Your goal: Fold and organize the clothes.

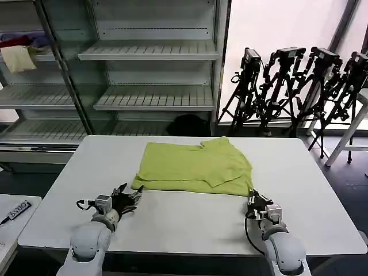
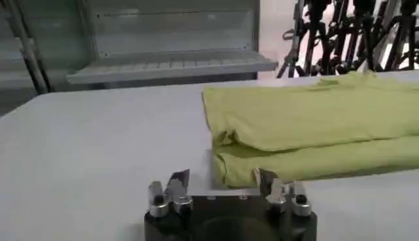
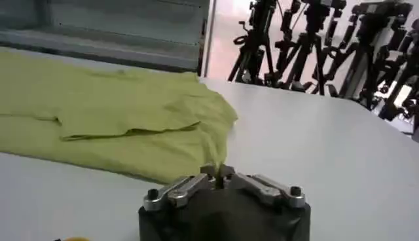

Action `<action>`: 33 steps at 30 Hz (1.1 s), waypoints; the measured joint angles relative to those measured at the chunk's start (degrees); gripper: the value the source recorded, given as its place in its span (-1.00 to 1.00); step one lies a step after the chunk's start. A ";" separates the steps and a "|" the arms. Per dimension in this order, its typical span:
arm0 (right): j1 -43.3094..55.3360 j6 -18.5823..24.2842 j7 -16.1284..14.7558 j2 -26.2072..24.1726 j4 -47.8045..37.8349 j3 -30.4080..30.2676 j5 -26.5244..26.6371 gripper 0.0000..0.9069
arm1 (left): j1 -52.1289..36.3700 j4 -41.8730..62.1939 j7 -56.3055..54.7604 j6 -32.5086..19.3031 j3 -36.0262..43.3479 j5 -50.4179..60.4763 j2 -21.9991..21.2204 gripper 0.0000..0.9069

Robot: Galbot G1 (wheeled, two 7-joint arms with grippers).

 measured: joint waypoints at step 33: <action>-10.65 -1.91 0.61 -1.85 12.73 -3.03 6.57 -1.00 | 14.50 -13.46 1.13 -4.42 -7.30 1.67 3.59 -1.00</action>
